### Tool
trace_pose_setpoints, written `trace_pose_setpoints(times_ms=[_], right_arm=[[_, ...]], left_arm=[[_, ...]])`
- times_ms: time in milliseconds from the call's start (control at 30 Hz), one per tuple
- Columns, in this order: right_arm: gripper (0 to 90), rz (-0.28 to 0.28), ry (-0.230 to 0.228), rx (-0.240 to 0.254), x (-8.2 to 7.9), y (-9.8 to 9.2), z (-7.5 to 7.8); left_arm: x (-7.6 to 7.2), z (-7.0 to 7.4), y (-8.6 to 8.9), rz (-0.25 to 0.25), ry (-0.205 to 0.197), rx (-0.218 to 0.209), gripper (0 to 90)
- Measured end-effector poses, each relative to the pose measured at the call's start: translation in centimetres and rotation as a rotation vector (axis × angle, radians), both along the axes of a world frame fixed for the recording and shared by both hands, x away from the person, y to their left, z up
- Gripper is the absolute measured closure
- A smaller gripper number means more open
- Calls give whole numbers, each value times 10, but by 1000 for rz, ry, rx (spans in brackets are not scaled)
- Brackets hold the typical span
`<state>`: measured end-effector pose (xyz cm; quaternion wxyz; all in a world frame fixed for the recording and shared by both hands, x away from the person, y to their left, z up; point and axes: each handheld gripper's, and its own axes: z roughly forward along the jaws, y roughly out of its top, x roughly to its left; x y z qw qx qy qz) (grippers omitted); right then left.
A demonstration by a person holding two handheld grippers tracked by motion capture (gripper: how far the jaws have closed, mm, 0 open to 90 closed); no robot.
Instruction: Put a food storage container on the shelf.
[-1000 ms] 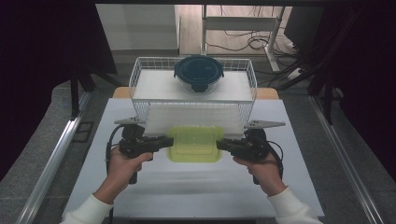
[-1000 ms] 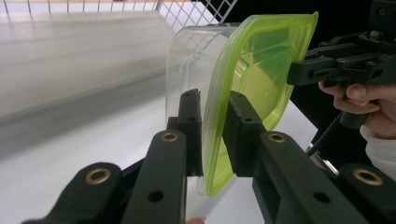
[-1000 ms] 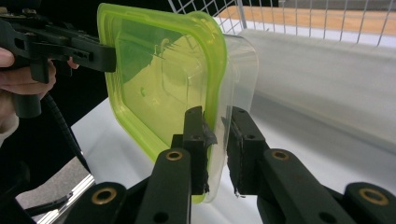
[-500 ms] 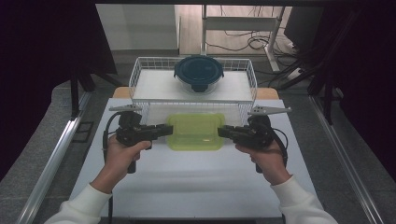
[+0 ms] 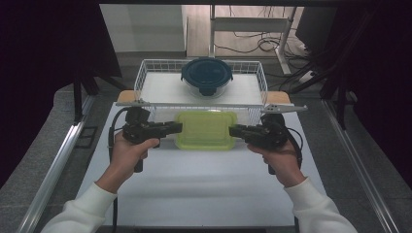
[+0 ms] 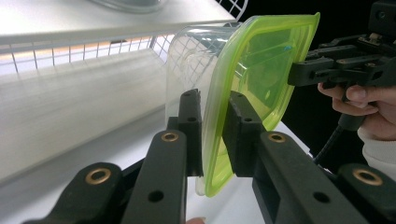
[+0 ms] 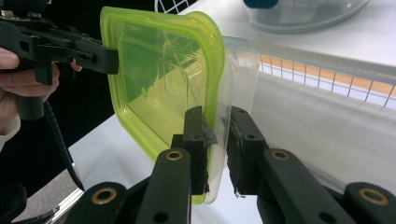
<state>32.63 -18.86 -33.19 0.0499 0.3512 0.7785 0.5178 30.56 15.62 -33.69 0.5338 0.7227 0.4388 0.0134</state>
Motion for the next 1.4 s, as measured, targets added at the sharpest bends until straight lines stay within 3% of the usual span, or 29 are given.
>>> trace_pose_setpoints(times_ms=[300, 500, 800, 933, 1167, 1400], right_arm=[[782, -4, -26, 18, 11, 0, 21], [786, -7, -61, 30, 24, 3, 46], [787, -15, -77, 40, 47, 10, 68], [789, -16, -71, 61, 63, 12, 78], [790, -20, -73, 50, 87, 17, 96], [790, -45, -45, 45, 110, 18, 108]], left_arm=[[14, 21, 3, -4, -31, -8, 783], [27, 36, 7, -4, -46, -43, 783], [56, 58, 15, -6, -71, -60, 784], [71, 64, 19, -6, -60, -88, 784], [96, 76, 22, 1, -49, -112, 785], [127, 83, 23, 0, 1, -126, 787]])
